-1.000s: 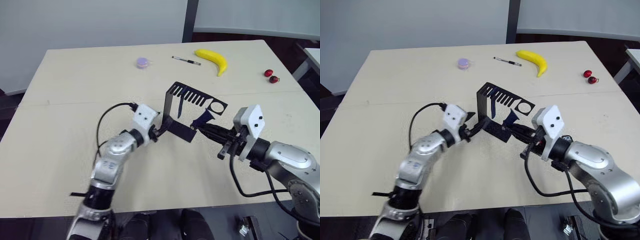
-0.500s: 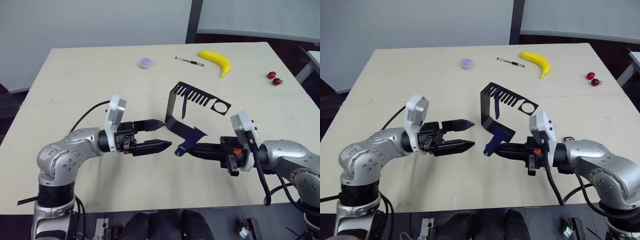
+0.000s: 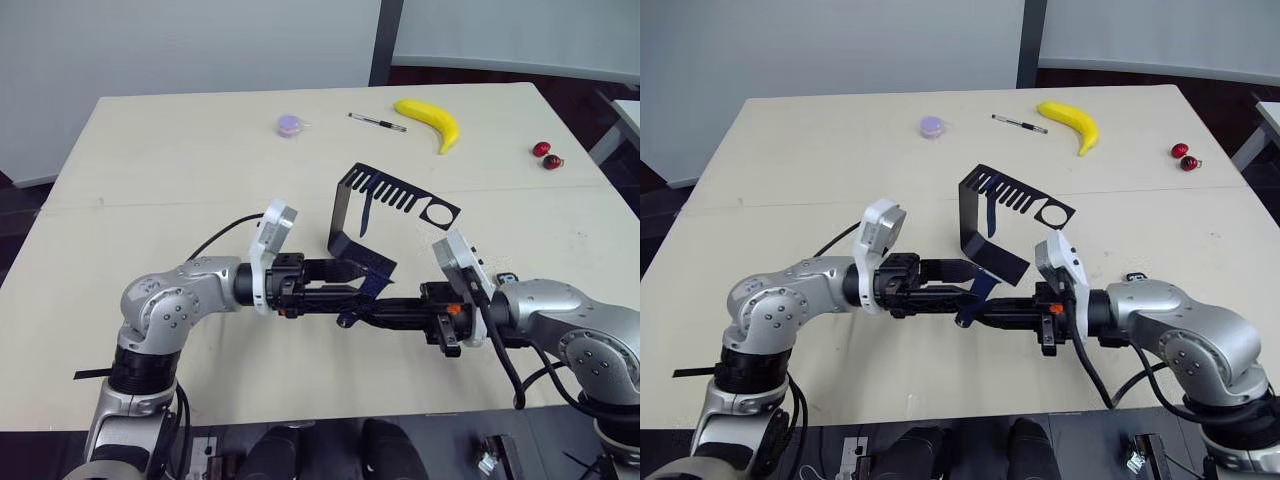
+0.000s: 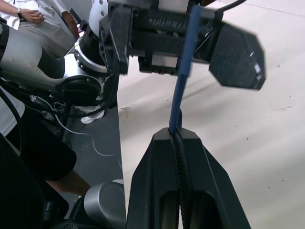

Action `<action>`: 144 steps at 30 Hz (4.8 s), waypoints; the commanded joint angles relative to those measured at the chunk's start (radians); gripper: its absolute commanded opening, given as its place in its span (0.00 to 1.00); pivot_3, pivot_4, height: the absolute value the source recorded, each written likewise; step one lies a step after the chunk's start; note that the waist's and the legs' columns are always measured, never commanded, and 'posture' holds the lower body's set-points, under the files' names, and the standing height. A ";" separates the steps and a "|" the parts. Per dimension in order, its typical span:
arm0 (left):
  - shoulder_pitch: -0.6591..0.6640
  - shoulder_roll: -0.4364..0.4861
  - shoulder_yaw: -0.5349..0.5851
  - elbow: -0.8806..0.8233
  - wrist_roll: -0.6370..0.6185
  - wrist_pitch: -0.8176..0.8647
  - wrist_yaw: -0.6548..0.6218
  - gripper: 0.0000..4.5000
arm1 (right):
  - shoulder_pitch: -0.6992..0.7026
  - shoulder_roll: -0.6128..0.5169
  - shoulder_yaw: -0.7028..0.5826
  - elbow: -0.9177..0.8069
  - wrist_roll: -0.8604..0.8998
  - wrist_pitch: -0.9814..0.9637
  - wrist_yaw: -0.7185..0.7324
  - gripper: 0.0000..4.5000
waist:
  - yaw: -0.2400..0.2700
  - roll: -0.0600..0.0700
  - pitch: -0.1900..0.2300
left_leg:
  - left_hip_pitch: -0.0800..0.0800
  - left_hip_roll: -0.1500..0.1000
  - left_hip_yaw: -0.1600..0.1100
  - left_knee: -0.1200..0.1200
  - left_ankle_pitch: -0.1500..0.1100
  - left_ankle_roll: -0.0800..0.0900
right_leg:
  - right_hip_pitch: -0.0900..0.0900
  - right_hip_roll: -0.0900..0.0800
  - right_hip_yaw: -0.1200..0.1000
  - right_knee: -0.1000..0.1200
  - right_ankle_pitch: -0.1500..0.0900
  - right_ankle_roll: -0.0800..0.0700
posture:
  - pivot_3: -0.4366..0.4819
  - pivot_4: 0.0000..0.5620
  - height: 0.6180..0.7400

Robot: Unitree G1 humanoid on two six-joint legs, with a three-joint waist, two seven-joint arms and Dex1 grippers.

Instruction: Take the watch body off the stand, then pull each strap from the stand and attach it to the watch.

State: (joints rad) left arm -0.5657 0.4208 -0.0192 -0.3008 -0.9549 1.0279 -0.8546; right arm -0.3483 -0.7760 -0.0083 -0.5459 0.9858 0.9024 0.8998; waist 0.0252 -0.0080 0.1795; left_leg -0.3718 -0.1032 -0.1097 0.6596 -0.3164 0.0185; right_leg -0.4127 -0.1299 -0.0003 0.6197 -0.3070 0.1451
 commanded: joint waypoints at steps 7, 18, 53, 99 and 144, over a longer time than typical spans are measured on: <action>0.006 -0.032 0.003 -0.019 -0.018 -0.030 0.016 0.34 | -0.018 0.000 -0.030 0.004 0.059 0.022 0.008 0.00 | 0.000 0.000 0.000 | 0.000 0.000 0.000 0.000 0.000 0.000 | 0.000 0.000 0.000 0.000 0.000 0.000 | 0.48 0.27 1.00; 0.028 -0.037 -0.017 -0.036 -0.011 -0.038 0.027 0.34 | -0.039 -0.001 -0.040 0.025 0.080 0.039 -0.003 0.00 | 0.000 0.000 0.000 | 0.000 0.000 0.000 0.000 0.000 0.000 | 0.000 0.000 0.000 0.000 0.000 0.000 | 0.48 0.27 1.00; 0.029 -0.088 -0.005 -0.025 -0.035 -0.044 0.061 0.01 | -0.029 -0.001 -0.058 0.012 0.100 0.035 -0.033 0.00 | 0.001 0.000 0.000 | 0.000 0.000 0.000 0.000 0.000 0.000 | 0.000 0.000 0.000 -0.001 0.000 0.000 | 0.48 0.27 1.00; 0.073 0.160 -0.087 -0.066 0.306 -0.373 -0.134 0.00 | 0.432 0.184 -0.455 0.257 -0.528 -0.301 -0.480 0.98 | 0.001 0.001 0.000 | 0.002 0.001 0.006 -0.006 0.000 0.000 | -0.001 0.001 0.005 -0.003 0.000 0.000 | 0.48 0.27 1.00; 0.053 0.138 -0.080 -0.097 0.302 -0.346 -0.079 0.00 | 0.304 0.220 -0.398 0.361 -0.625 -0.270 -0.567 0.33 | 0.000 0.001 -0.001 | 0.003 0.001 0.006 -0.003 0.000 0.000 | -0.001 0.001 0.005 0.001 0.000 0.000 | 0.48 0.27 1.00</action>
State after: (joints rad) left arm -0.5051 0.5598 -0.1176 -0.3745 -0.6480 0.6980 -0.9373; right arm -0.0509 -0.5457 -0.3955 -0.1846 0.3759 0.6387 0.3422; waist 0.0248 -0.0068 0.1788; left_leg -0.3694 -0.1024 -0.1041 0.6565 -0.3167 0.0189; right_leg -0.4135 -0.1287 0.0045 0.6205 -0.3069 0.1453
